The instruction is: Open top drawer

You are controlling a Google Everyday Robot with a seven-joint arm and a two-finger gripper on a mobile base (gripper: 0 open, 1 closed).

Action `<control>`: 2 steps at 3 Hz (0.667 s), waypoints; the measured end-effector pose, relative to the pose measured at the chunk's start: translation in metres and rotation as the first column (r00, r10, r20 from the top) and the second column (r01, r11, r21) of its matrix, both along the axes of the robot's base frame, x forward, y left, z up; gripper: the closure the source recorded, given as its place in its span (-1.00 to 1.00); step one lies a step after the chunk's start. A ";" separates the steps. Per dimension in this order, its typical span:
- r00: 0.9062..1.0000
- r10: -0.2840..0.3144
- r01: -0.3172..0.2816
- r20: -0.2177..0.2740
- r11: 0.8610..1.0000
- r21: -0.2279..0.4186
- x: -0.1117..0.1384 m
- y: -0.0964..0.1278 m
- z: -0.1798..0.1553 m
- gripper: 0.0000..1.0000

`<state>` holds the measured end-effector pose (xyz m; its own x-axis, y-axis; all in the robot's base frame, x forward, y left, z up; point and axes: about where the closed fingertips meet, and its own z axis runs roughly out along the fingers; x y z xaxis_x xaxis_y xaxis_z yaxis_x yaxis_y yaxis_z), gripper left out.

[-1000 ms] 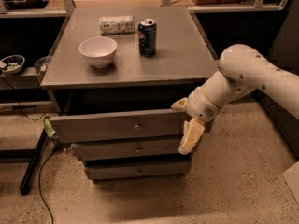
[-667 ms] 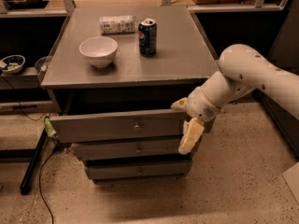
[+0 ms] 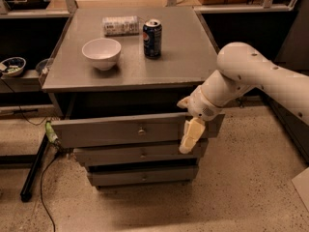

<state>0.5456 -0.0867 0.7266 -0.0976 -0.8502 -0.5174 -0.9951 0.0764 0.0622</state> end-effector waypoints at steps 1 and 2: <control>1.000 0.000 0.000 0.000 1.000 -0.001 0.000 0.000 0.000 -1.00; 1.000 -0.005 0.005 0.022 1.000 0.012 0.005 0.000 0.004 -1.00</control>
Offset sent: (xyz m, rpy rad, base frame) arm 0.0133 -0.0021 0.0125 0.0316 -0.0597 -0.0186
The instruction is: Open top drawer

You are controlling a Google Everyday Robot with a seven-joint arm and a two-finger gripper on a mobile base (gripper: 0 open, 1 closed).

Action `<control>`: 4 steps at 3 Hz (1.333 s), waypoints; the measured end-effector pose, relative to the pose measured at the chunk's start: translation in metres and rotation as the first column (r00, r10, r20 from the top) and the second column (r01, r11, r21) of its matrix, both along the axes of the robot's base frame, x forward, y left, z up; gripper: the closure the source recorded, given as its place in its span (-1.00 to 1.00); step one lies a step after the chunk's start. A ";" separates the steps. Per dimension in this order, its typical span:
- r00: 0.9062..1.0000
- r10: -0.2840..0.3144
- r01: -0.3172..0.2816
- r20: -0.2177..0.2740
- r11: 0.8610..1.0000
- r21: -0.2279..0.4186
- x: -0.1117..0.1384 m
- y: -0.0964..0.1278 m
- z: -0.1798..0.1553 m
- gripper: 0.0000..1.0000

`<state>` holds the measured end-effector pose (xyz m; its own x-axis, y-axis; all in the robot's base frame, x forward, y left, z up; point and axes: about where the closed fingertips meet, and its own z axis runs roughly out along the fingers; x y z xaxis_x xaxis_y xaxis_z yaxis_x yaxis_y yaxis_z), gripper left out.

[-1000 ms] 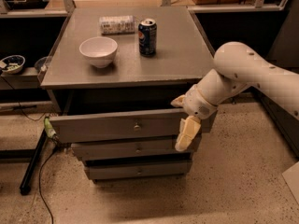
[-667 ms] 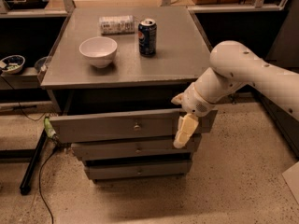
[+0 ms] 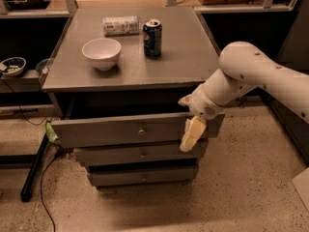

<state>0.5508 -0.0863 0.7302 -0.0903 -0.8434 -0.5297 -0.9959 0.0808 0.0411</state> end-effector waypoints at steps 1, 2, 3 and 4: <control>1.000 0.006 -0.005 -0.013 1.000 0.010 0.016 0.004 -0.012 -1.00; 0.999 0.016 -0.015 -0.038 1.000 0.017 0.026 0.011 -0.028 -1.00; 0.998 0.025 -0.024 -0.056 1.000 0.020 0.030 0.014 -0.038 -1.00; 0.995 0.040 -0.037 -0.090 0.999 0.031 0.031 0.017 -0.052 -1.00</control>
Offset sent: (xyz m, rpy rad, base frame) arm 0.0396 0.0158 -0.0444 0.0231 0.0636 0.0216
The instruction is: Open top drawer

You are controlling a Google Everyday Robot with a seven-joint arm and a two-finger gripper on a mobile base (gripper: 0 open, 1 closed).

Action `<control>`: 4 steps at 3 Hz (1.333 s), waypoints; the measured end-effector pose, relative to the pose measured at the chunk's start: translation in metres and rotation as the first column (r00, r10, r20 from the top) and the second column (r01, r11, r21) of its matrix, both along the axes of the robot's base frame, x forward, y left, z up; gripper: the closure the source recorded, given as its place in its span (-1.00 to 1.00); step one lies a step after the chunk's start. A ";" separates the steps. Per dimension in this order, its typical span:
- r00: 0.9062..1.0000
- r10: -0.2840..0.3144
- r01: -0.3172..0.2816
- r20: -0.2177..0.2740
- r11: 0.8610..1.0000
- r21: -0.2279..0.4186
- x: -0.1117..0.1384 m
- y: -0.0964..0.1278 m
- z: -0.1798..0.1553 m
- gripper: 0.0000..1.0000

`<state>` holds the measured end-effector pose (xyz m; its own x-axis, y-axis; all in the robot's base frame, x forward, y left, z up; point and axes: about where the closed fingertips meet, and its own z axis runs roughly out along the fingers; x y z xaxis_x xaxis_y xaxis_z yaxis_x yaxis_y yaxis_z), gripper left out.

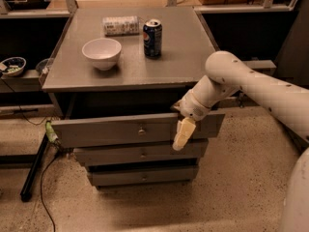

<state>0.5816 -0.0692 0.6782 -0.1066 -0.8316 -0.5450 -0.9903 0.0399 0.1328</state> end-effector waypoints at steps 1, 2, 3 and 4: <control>1.000 0.000 0.000 0.000 1.000 0.000 0.000 0.000 0.000 -1.00; 1.000 0.016 -0.016 -0.011 1.000 0.002 -0.002 0.002 -0.001 -1.00; 0.999 0.045 -0.045 -0.020 0.999 0.009 -0.009 0.002 0.000 -1.00; 0.998 0.057 -0.057 -0.023 0.998 0.016 -0.013 0.001 0.002 -1.00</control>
Offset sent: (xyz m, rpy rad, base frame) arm -0.0037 0.0020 0.0005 0.0048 0.0196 0.0310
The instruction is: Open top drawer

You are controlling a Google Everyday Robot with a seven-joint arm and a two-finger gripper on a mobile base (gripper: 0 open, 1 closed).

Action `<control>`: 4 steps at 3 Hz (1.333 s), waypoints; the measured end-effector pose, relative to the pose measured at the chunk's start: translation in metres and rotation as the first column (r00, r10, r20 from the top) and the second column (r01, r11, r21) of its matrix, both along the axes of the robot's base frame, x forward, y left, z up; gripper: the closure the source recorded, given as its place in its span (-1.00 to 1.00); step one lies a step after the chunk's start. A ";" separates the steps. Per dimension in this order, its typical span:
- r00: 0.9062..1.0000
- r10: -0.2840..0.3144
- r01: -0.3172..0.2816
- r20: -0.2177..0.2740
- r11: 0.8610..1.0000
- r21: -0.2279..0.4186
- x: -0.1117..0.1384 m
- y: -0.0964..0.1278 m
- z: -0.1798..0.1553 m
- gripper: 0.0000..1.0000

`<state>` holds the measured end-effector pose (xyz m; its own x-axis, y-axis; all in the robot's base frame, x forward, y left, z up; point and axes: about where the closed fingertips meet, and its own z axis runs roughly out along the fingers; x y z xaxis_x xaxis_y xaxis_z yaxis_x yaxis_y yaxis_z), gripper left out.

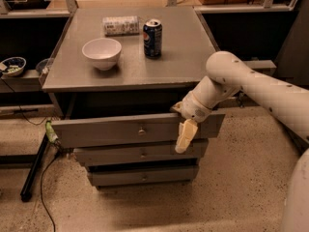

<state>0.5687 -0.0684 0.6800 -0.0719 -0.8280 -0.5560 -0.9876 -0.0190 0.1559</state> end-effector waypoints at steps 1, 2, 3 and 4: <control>1.000 0.006 -0.006 -0.004 1.000 0.017 -0.003 -0.003 0.000 -1.00; 0.997 0.056 -0.051 -0.052 0.995 0.087 -0.012 -0.002 -0.001 -1.00; 0.997 0.057 -0.052 -0.053 0.995 0.089 -0.013 -0.002 0.003 -1.00; 0.992 0.095 -0.085 -0.079 0.988 0.126 -0.032 -0.005 0.006 -1.00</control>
Offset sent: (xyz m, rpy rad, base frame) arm -0.0279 -0.0066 0.0029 0.1820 0.1340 0.1251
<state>0.5370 -0.0736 0.6862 -0.0510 -0.7595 -0.6485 -0.9644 -0.1313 0.2296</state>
